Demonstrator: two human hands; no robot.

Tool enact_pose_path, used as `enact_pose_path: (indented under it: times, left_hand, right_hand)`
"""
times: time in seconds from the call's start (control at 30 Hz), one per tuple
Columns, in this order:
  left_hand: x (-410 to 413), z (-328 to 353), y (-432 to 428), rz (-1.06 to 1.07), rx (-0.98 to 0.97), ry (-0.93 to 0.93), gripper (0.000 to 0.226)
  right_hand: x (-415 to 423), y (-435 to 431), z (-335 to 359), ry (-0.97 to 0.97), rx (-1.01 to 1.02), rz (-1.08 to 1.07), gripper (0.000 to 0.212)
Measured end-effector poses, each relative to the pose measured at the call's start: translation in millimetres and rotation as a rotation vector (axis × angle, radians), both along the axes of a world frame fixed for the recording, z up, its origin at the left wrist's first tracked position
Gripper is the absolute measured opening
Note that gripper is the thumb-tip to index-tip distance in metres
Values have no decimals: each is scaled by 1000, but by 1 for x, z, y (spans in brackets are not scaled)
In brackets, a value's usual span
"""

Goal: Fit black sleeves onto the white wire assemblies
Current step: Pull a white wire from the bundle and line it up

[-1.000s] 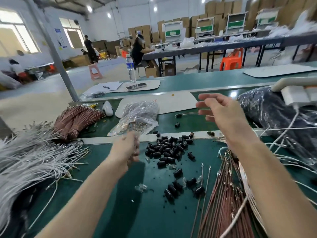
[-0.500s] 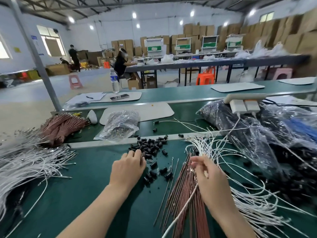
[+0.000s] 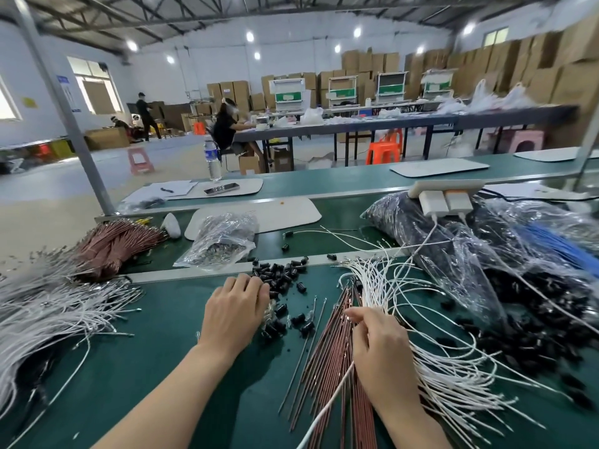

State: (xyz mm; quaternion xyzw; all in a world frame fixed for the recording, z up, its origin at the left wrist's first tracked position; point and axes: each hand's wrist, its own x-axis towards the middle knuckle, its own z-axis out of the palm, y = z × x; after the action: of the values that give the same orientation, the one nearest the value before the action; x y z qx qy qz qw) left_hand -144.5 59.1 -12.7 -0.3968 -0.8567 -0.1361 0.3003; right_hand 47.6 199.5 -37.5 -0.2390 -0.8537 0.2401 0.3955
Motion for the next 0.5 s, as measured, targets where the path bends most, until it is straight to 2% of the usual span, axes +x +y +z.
enact_pose_path:
  times: [0.1, 0.17, 0.3, 0.37, 0.5]
  left_hand:
    - [9, 16, 3, 5, 112, -63, 36]
    - [22, 23, 6, -17, 85, -177, 32]
    - [54, 12, 10, -10, -246, -445, 35]
    - [70, 4, 14, 15, -381, -513, 33]
    - [96, 3, 28, 91, -464, -558, 13]
  right_hand:
    - [1, 0, -1, -22, -5, 13, 26]
    - [2, 0, -1, -40, -17, 20, 25]
    - [2, -1, -1, -45, -37, 17, 25]
    - [2, -1, 0, -43, -40, 13, 25]
    - [2, 0, -1, -27, -33, -8, 23]
